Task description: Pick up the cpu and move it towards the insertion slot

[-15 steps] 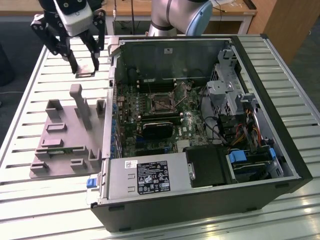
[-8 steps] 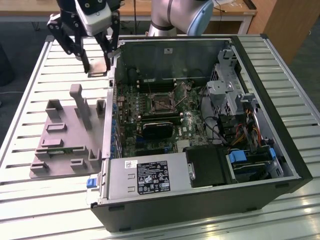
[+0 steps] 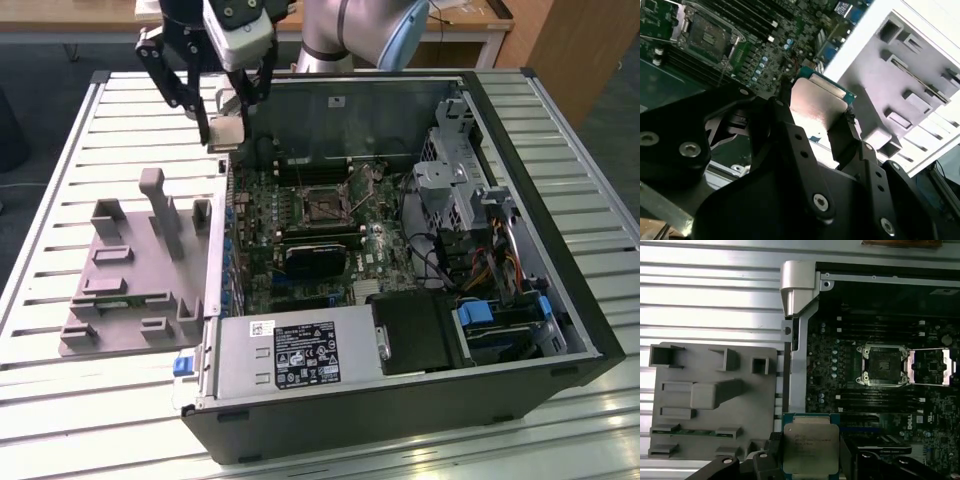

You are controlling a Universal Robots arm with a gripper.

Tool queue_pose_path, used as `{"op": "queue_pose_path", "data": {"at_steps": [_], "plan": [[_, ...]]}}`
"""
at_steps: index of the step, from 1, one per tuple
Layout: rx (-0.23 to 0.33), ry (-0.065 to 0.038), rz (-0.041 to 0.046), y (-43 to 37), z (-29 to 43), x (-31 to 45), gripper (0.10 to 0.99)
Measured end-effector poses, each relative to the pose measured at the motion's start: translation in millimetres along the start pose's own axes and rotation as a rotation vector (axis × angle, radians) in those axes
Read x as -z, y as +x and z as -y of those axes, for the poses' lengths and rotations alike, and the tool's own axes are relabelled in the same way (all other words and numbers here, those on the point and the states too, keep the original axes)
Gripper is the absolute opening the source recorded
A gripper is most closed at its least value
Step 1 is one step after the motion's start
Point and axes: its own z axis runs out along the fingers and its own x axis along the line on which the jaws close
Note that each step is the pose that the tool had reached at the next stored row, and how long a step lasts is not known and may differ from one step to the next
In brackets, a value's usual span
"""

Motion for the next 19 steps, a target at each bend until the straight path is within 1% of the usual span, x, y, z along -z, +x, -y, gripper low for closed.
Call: {"op": "queue_pose_path", "data": {"at_steps": [11,19], "plan": [[-0.001,0.000,-0.0133,-49.7,0.9,-1.8,0.541],[-0.001,0.000,-0.0203,-86.0,1.6,-3.1,0.541]]}}
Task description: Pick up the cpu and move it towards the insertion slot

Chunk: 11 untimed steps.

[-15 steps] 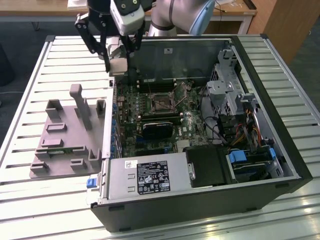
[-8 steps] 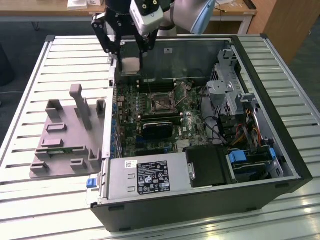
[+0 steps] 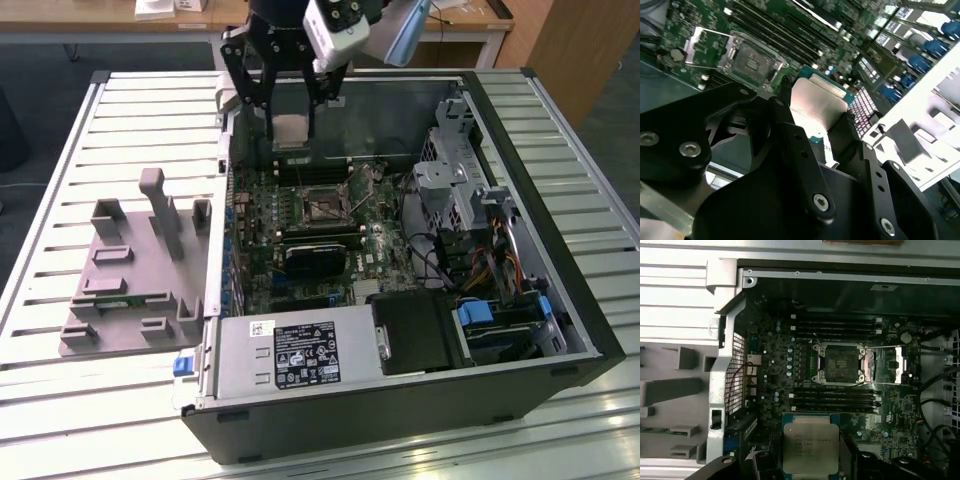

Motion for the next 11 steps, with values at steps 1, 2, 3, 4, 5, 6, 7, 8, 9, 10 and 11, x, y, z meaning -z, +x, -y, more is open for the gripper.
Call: {"op": "queue_pose_path", "data": {"at_steps": [1,2,3,4,5,6,7,8,9,10,11], "plan": [[0.000,0.000,-0.0006,-4.5,0.1,0.0,0.541],[0.000,0.000,-0.0013,-9.4,0.2,-0.1,0.541],[0.000,0.000,-0.0019,-13.9,0.2,-0.1,0.541],[0.000,0.000,-0.0026,-18.4,0.3,-0.1,0.541],[0.000,0.000,-0.0032,-22.9,0.4,-0.2,0.541],[0.000,0.000,-0.0038,-27.2,0.5,-0.2,0.541],[0.000,0.000,-0.0044,-31.7,0.5,-0.3,0.541],[0.000,0.000,-0.0051,-36.2,0.6,-0.4,0.541],[0.000,0.000,-0.0058,-40.9,0.7,-0.5,0.541],[0.000,0.000,-0.0070,-48.0,0.8,-0.7,0.541],[0.000,0.000,-0.0075,-51.2,0.7,-0.9,0.541]]}}
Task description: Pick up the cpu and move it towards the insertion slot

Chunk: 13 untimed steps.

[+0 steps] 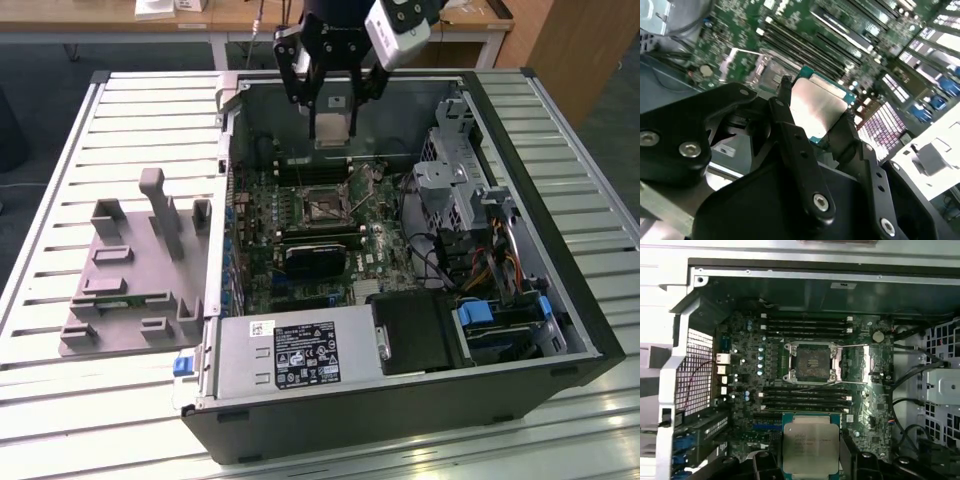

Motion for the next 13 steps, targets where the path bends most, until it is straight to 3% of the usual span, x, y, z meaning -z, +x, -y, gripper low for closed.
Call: {"op": "queue_pose_path", "data": {"at_steps": [5,10,13], "plan": [[0.001,0.001,-0.0006,-7.2,-3.9,-1.7,0.541],[0.002,0.013,0.0002,-7.5,-15.4,-5.7,0.541],[0.004,0.015,0.0004,-8.0,-21.9,-8.3,0.541]]}}
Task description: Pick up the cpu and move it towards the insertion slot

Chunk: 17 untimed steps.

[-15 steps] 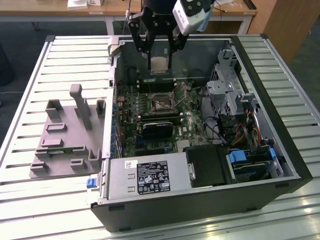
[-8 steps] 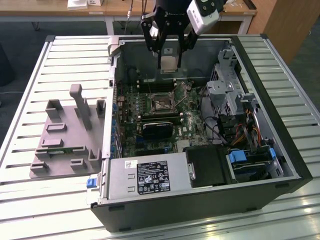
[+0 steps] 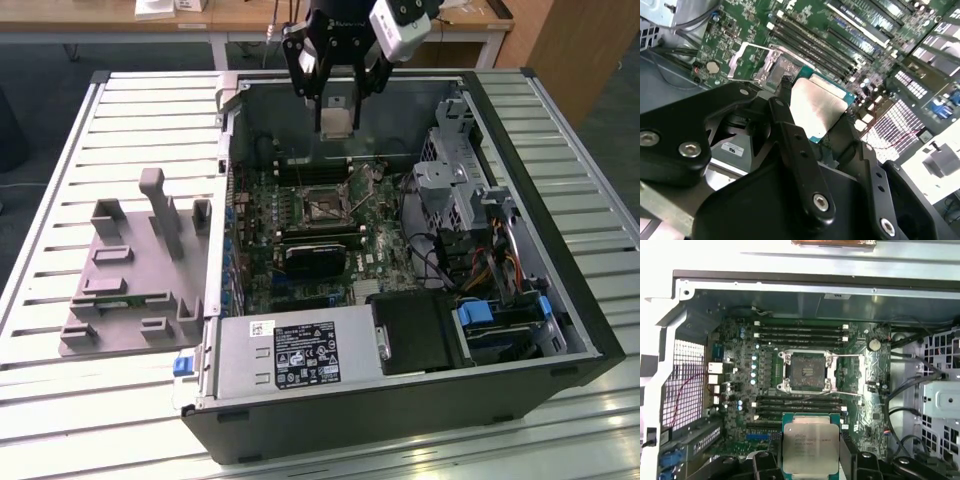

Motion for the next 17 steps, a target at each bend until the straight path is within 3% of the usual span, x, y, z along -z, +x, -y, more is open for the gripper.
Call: {"op": "queue_pose_path", "data": {"at_steps": [17], "plan": [[0.010,0.000,0.0008,-7.4,-33.5,-8.1,0.541]]}}
